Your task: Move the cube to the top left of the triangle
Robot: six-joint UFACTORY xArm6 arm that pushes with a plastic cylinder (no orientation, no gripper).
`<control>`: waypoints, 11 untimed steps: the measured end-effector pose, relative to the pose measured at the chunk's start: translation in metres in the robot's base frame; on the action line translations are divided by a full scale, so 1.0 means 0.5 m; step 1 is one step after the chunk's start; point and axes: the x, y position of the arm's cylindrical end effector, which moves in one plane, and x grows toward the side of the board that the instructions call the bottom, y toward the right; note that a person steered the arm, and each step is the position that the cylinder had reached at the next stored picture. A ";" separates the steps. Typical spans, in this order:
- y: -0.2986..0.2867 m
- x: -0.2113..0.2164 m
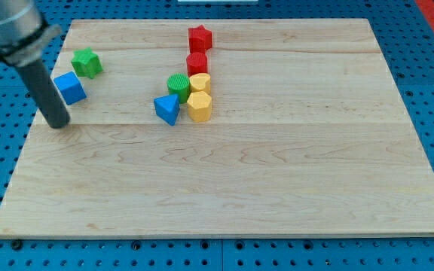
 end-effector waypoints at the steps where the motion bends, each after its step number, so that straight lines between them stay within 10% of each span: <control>1: -0.086 -0.066; 3: 0.169 -0.104; 11: 0.212 -0.125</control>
